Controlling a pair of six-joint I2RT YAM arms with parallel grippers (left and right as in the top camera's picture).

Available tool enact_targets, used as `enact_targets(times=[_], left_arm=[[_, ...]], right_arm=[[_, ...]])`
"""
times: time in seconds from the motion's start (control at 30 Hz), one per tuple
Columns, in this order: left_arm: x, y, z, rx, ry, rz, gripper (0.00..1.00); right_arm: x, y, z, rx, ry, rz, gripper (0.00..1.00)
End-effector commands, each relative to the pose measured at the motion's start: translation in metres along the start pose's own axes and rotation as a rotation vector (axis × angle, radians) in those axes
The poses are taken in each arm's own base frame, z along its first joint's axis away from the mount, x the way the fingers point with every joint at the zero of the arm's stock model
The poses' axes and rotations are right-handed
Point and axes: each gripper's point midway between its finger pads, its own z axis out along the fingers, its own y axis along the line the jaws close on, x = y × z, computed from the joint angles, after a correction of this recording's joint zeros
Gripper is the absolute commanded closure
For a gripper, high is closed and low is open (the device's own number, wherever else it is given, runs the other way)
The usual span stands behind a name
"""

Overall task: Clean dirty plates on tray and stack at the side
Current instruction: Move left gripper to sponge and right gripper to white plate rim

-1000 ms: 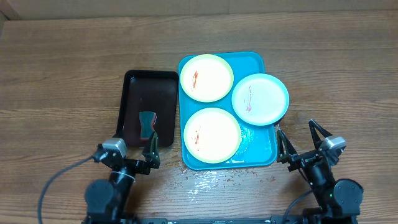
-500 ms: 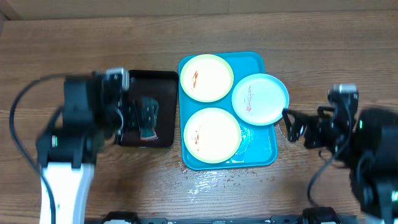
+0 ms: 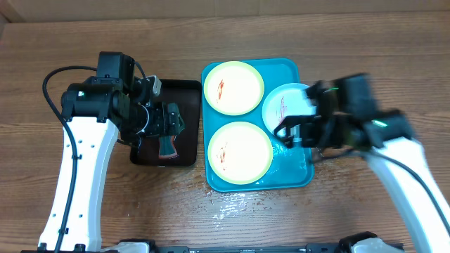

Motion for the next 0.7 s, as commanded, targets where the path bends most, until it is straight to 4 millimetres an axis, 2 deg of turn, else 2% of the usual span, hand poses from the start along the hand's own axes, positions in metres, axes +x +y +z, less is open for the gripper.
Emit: enact_targets(times=[0.0, 0.03, 0.1, 0.27, 0.4, 0.47, 0.53, 0.57, 0.6, 0.67], left_arm=[[-0.003, -0.003, -0.012, -0.005, -0.038, 0.033, 0.16], [-0.003, 0.001, -0.014, -0.031, -0.048, 0.034, 0.16], [-0.005, 0.010, -0.017, -0.088, -0.070, 0.027, 0.14], [-0.009, 0.026, -0.019, -0.178, -0.089, 0.023, 0.00], [-0.011, 0.034, -0.017, -0.220, -0.084, 0.020, 0.00], [-0.013, 0.035, -0.014, -0.228, -0.082, 0.019, 0.00], [-0.018, 0.036, -0.011, -0.227, -0.084, 0.019, 0.00], [-0.021, 0.036, -0.008, -0.226, -0.085, 0.019, 0.01], [-0.024, 0.037, -0.002, -0.224, -0.084, 0.019, 0.04], [-0.028, 0.039, 0.009, -0.226, -0.068, 0.016, 0.07]], right_arm=[[0.013, -0.024, 0.041, 0.186, 0.110, 0.015, 0.04], [0.014, -0.024, 0.051, 0.191, 0.133, 0.009, 0.06], [0.017, -0.027, 0.072, 0.200, 0.178, 0.004, 0.18], [0.025, -0.040, 0.113, 0.217, 0.268, 0.051, 0.44], [0.032, -0.044, 0.139, 0.177, 0.307, 0.068, 0.58], [0.033, -0.047, 0.147, 0.171, 0.298, 0.063, 0.61], [0.033, -0.050, 0.151, 0.176, 0.282, 0.056, 0.73], [0.033, -0.055, 0.152, 0.199, 0.274, 0.058, 0.78], [0.033, -0.070, 0.151, 0.284, 0.250, 0.102, 0.84], [0.033, -0.077, 0.151, 0.319, 0.235, 0.120, 0.89]])
